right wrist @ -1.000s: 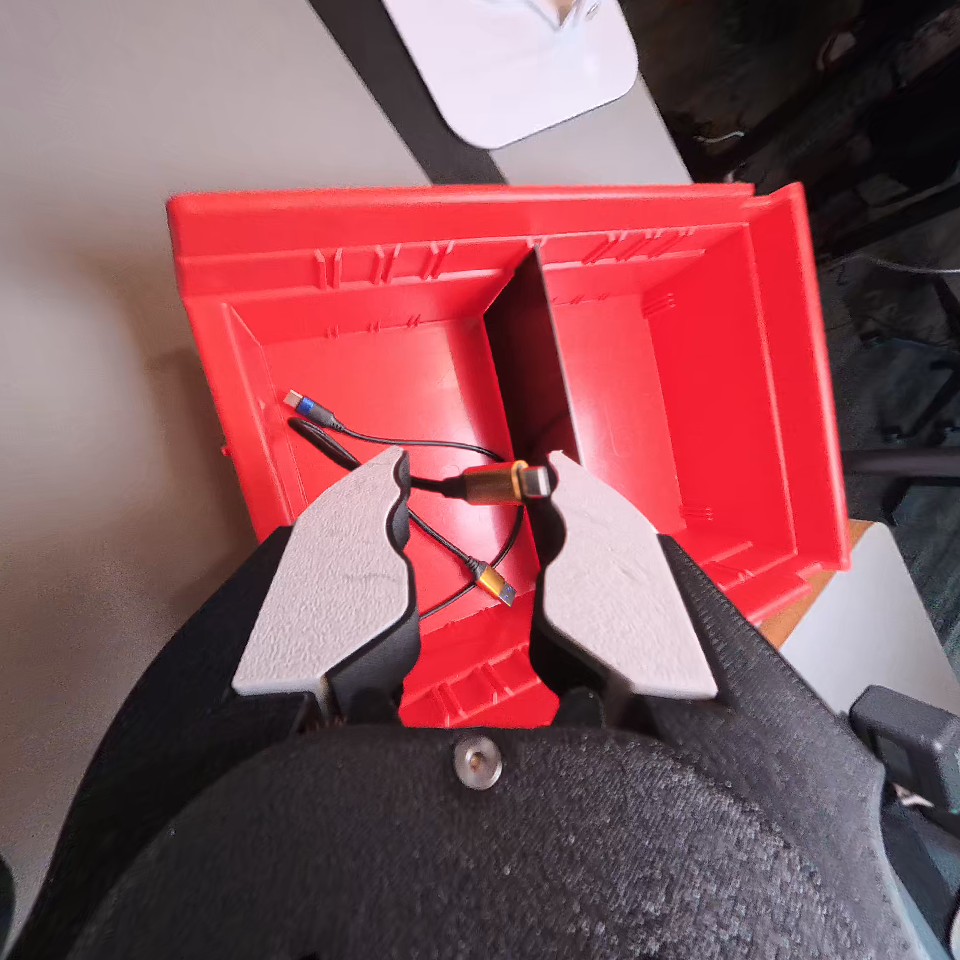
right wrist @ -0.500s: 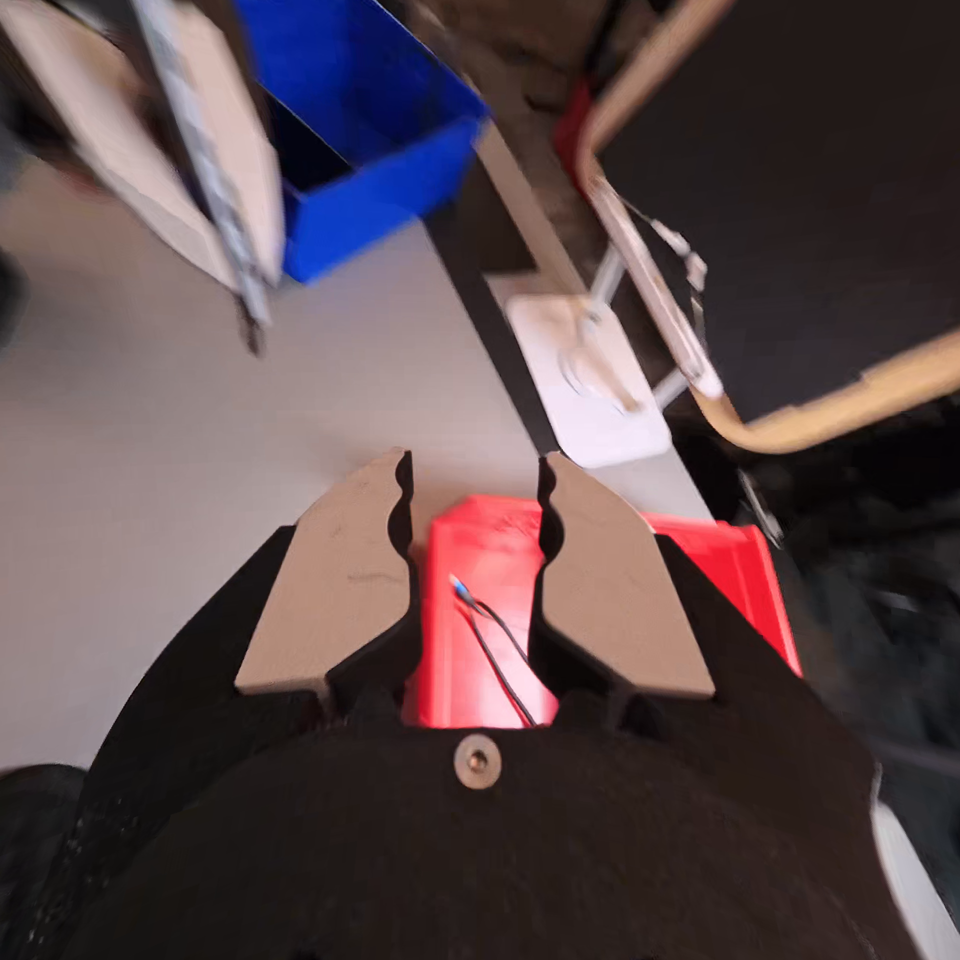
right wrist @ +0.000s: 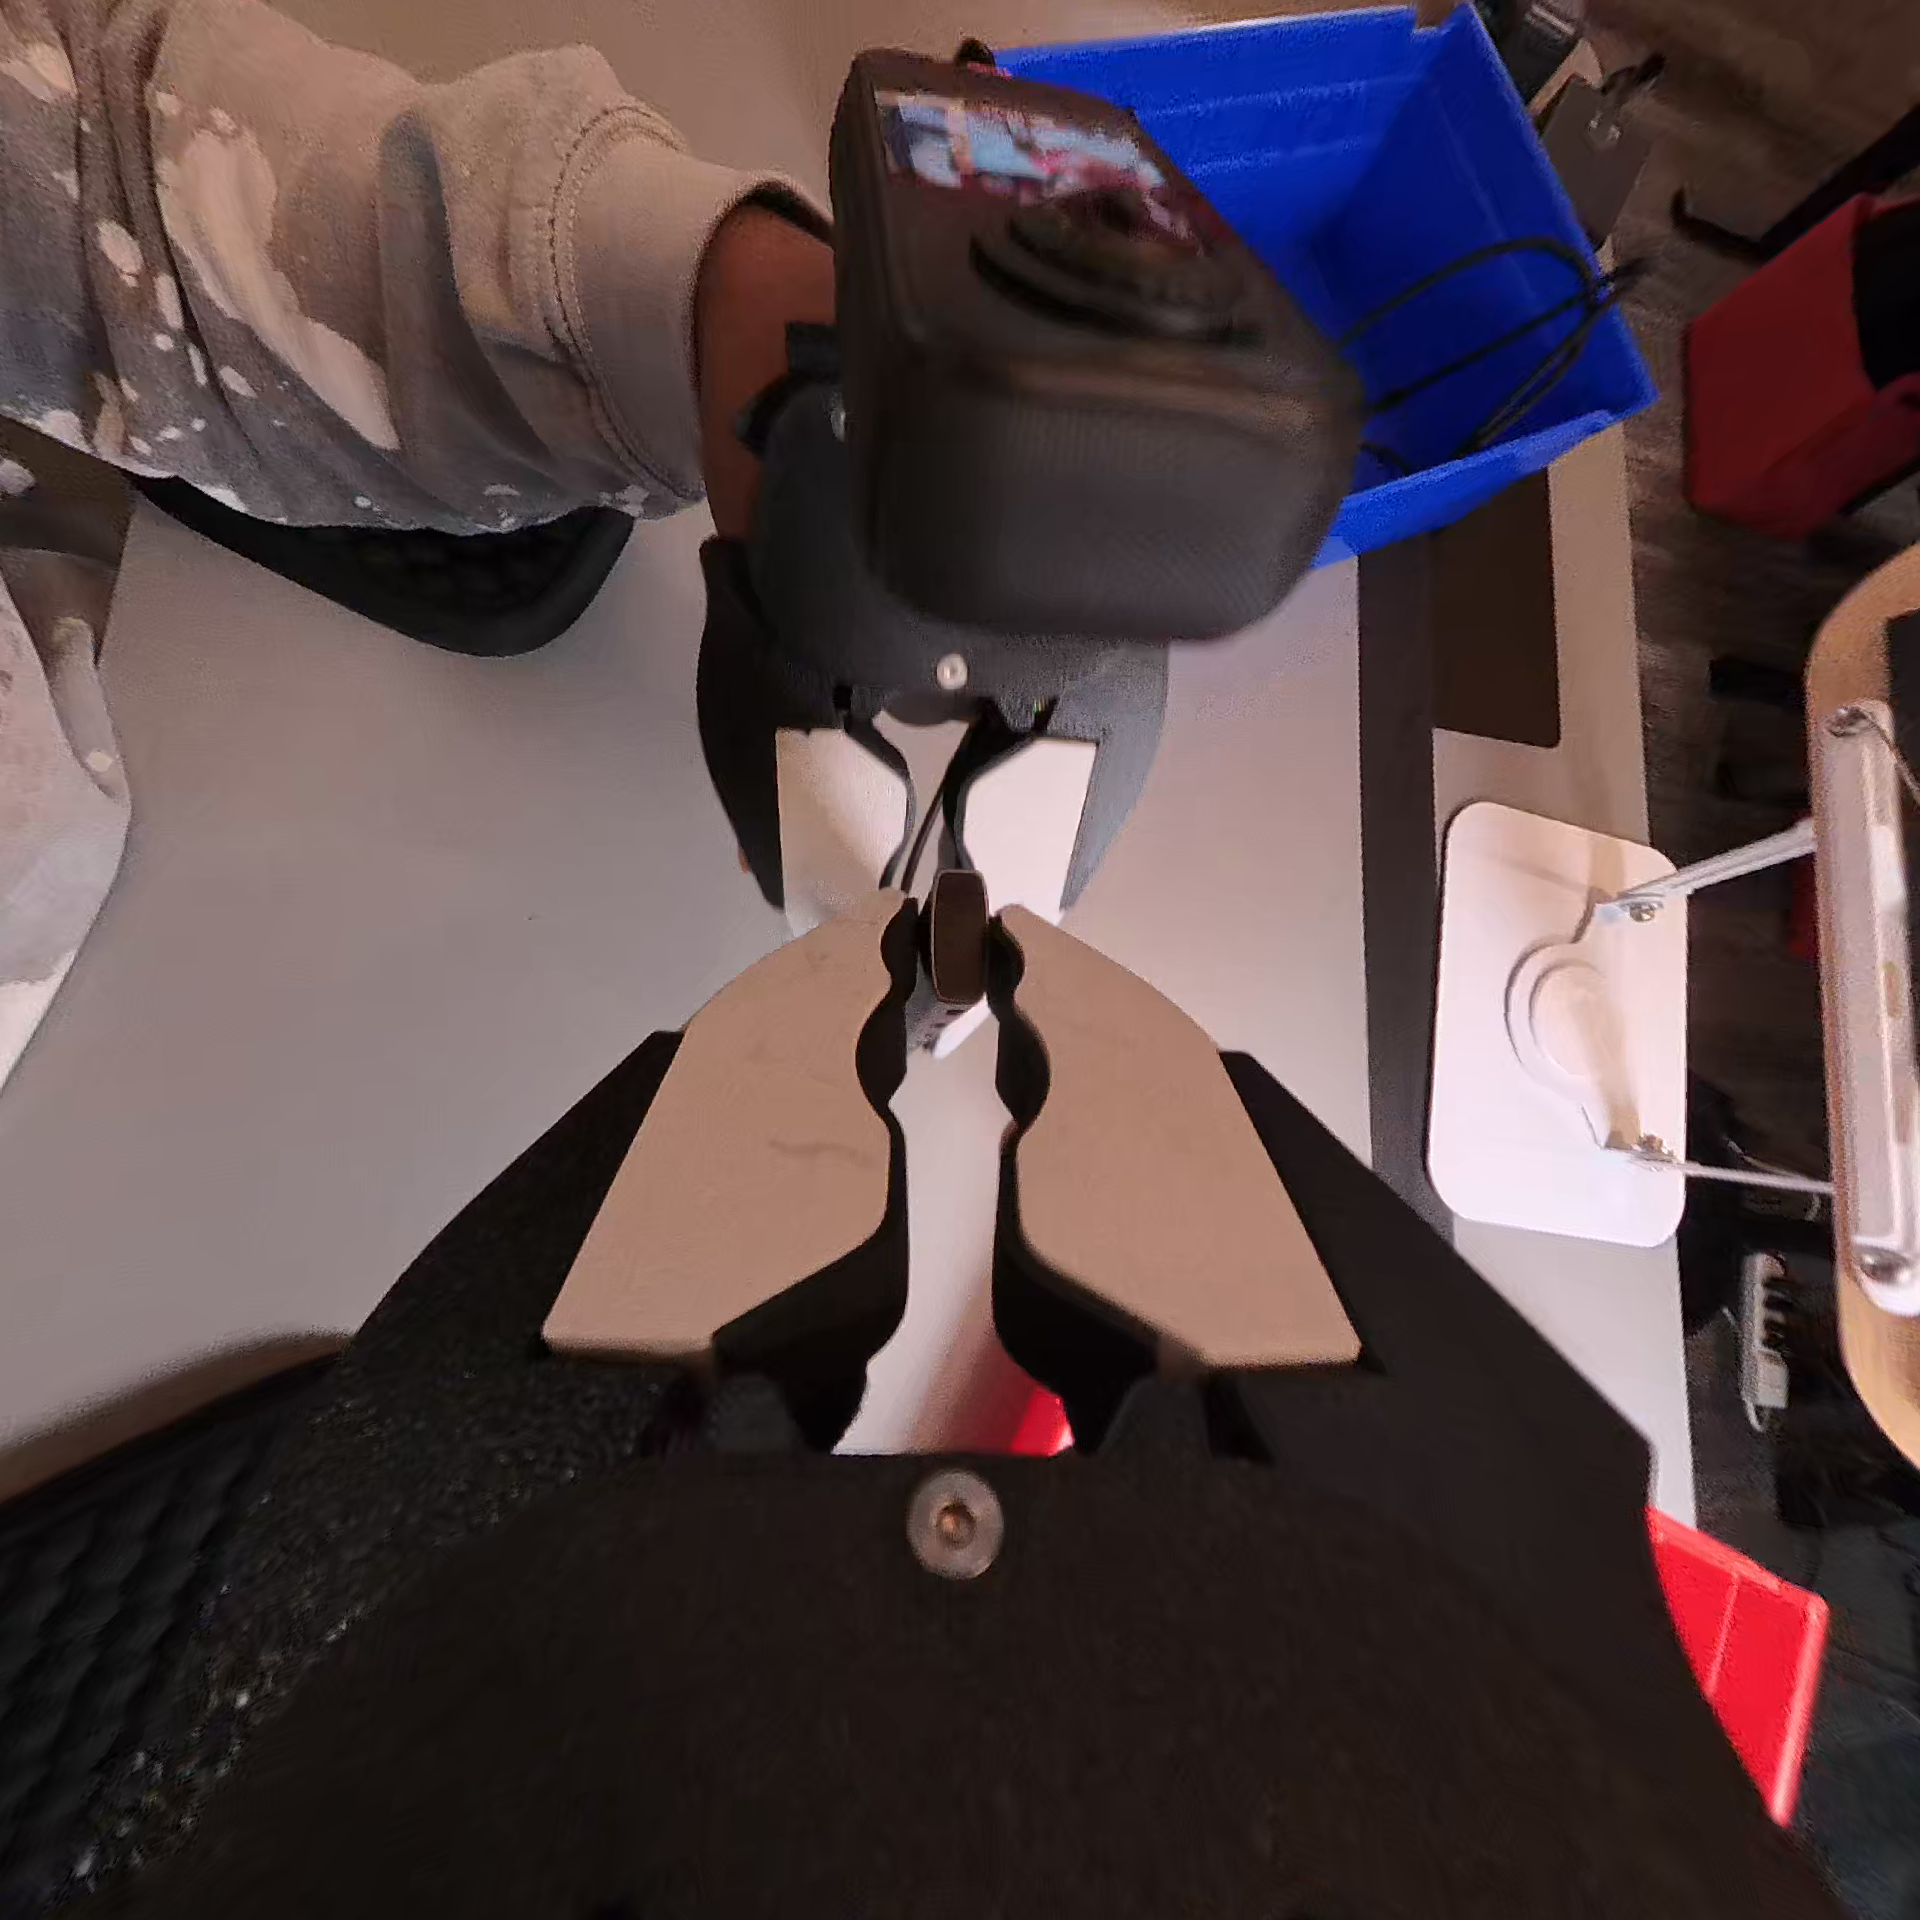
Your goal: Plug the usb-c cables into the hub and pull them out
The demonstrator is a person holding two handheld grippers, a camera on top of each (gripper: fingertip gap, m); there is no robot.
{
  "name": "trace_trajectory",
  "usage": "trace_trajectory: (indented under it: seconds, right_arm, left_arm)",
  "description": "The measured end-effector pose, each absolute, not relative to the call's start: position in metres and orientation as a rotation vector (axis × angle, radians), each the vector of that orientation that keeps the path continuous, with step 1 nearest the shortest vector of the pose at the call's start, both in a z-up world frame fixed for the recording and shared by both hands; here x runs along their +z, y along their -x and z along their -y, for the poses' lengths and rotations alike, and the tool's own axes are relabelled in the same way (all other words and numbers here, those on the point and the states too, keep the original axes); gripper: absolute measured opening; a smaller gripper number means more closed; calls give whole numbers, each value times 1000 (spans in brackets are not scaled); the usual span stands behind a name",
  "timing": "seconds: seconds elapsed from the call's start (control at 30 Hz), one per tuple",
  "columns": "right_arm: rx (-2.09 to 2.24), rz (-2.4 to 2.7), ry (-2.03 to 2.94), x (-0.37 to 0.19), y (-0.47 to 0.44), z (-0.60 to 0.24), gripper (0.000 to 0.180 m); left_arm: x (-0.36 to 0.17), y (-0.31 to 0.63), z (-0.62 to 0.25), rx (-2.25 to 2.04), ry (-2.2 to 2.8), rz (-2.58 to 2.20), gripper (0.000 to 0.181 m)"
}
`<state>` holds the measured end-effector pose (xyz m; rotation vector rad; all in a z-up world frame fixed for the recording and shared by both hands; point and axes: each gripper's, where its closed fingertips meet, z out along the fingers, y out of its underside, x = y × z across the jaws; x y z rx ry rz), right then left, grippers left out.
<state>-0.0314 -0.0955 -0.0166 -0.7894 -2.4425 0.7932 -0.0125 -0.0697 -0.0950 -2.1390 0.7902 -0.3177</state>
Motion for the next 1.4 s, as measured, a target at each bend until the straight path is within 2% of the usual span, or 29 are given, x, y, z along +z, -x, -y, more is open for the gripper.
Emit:
trace_trajectory:
  seconds: [0.2,0.23,0.37,0.47,0.67,0.8,1.0,1.13,1.23,1.4]
  right_arm:
    - [854,2333,810,2,15,75,10]
    - [866,2313,824,8,11,70,10]
    - [747,2205,930,29,0,25,10]
    - [636,2114,1046,46,-7,-21,10]
    - [425,1950,1278,59,-11,-122,10]
    - [223,1865,1391,16,1,-186,10]
    - [-5,1811,1528,-105,22,-254,10]
    - [122,1890,1679,-152,32,-245,27]
    - [288,1880,1693,-134,41,-232,44]
    - [766,1659,1552,-48,54,-188,47]
  left_arm:
    - [-66,25,65,-297,1995,-703,14]
    - [-54,27,66,-302,1940,-677,24]
    - [6,42,79,-323,1704,-541,43]
    - [32,60,95,-334,1622,-471,43]
    - [36,92,102,-278,1627,-377,41]
    - [31,98,100,-248,1655,-370,40]
    - [26,104,99,-218,1687,-362,40]
    - [23,115,100,-202,1699,-341,40]
    - [21,122,101,-211,1704,-319,40]
    - [20,128,101,-225,1710,-300,40]
